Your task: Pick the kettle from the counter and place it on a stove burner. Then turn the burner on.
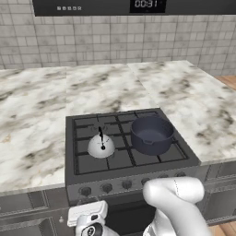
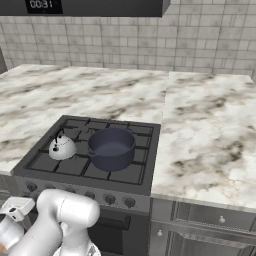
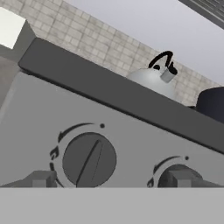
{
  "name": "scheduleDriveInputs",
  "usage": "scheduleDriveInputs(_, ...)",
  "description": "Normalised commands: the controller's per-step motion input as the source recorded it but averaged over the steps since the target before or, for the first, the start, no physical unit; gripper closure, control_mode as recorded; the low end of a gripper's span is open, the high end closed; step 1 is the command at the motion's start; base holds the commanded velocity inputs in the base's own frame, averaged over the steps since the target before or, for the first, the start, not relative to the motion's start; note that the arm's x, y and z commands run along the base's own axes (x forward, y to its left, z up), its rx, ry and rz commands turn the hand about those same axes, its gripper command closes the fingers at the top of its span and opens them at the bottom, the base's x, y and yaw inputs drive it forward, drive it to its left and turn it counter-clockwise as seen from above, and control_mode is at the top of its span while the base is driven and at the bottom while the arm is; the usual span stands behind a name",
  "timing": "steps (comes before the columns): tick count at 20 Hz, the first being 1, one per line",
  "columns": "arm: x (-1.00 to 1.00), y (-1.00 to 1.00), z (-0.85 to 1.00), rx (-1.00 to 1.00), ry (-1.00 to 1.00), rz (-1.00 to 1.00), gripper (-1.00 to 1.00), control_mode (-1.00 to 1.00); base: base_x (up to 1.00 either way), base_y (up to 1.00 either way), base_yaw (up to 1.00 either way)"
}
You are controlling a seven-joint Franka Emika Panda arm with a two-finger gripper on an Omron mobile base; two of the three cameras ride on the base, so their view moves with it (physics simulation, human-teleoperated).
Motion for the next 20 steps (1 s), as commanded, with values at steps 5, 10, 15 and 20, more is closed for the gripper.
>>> scheduleDriveInputs(5,0.04,0.13,-0.26,0.0,0.0,0.0,-1.0,-1.0,0.0,0.0,0.0)
scheduleDriveInputs(10,0.02,0.01,-0.02,0.01,0.0,0.0,-1.0,-1.0,0.0,0.0,0.0)
scheduleDriveInputs(15,0.0,0.0,0.01,0.06,0.0,0.01,-1.0,-1.0,0.0,0.0,0.0)
scheduleDriveInputs(20,0.0,-0.04,0.1,0.07,-0.02,0.03,-1.0,-1.0,0.0,0.0,0.0)
